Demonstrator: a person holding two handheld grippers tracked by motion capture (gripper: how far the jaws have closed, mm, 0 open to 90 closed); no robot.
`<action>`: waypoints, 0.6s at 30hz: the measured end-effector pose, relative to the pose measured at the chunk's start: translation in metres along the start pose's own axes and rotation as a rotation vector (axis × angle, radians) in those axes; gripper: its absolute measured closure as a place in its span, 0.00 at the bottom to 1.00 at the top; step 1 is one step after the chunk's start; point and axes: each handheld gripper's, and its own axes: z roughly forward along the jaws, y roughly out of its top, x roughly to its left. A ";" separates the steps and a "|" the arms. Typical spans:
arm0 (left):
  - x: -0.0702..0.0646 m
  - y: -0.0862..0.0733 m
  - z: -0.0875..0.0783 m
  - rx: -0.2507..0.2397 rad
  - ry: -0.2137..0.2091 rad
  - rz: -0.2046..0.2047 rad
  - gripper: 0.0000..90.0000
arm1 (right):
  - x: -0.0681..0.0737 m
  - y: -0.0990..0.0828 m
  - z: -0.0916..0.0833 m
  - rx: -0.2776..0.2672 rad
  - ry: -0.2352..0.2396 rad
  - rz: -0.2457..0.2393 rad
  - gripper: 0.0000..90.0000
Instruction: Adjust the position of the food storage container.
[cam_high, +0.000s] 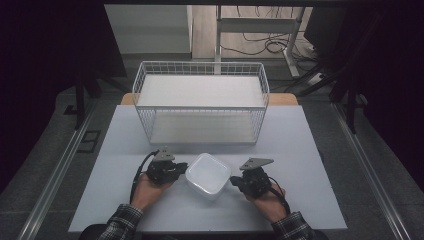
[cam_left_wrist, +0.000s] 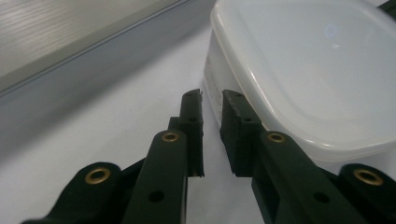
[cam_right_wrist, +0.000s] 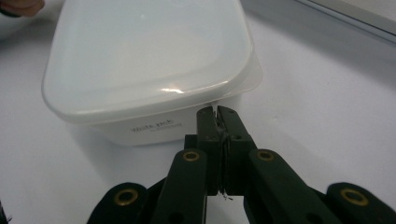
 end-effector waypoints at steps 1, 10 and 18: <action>-0.002 -0.001 -0.001 0.007 0.003 -0.001 0.88 | -0.001 0.001 0.001 -0.001 -0.004 0.001 0.97; -0.018 -0.011 -0.014 0.023 -0.017 -0.065 0.90 | -0.006 0.007 0.009 -0.015 -0.015 0.000 0.97; -0.033 -0.018 -0.020 0.024 -0.023 -0.070 0.90 | -0.011 0.012 0.016 -0.026 -0.024 0.000 0.98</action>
